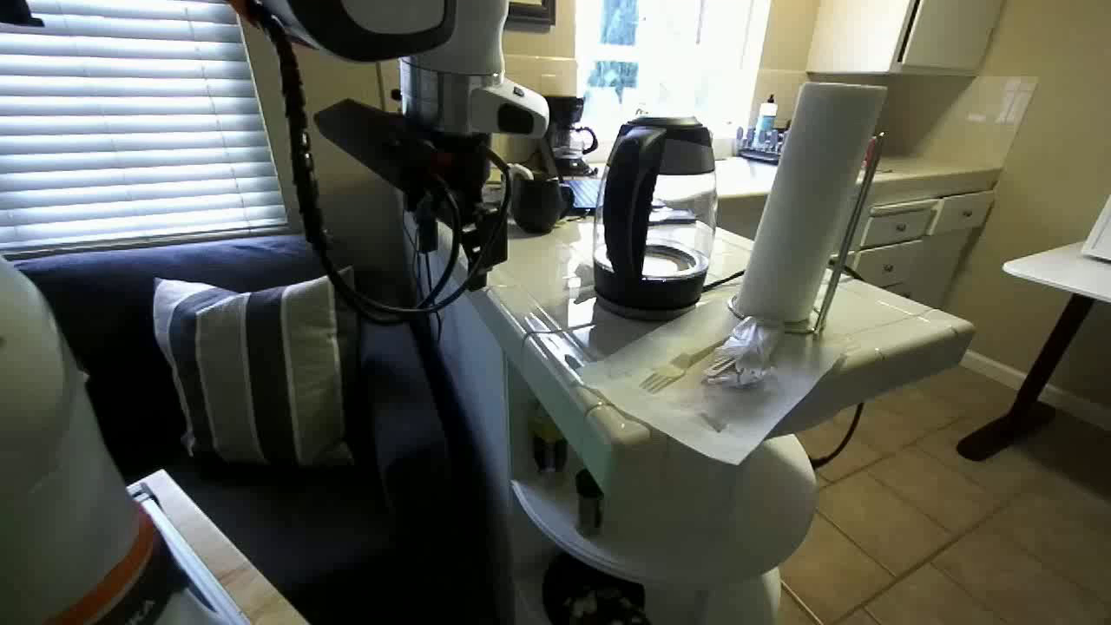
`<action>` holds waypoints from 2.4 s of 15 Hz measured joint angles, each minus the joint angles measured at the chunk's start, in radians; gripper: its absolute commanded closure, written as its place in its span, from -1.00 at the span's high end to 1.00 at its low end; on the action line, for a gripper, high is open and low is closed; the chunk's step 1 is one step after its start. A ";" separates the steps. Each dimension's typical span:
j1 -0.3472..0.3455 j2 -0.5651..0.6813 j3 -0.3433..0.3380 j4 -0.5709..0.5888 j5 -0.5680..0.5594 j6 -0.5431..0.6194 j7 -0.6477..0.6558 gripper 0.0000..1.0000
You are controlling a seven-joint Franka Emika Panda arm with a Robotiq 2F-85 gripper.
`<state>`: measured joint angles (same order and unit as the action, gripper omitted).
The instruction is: Remove the paper towels from the rack and them on the table
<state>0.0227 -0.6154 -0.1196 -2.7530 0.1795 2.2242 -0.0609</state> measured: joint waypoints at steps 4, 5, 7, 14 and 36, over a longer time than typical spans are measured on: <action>0.000 0.002 0.000 -0.004 0.000 0.000 0.000 1.00; 0.000 0.002 0.000 -0.004 0.000 0.000 0.000 1.00; -0.001 0.002 0.001 -0.003 0.000 0.000 0.000 1.00; -0.109 -0.012 0.060 0.177 -0.037 -0.196 0.241 1.00; -0.268 0.017 0.023 0.736 -0.360 -0.487 0.311 1.00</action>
<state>-0.2448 -0.5983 -0.0969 -2.0171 -0.1803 1.7377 0.2497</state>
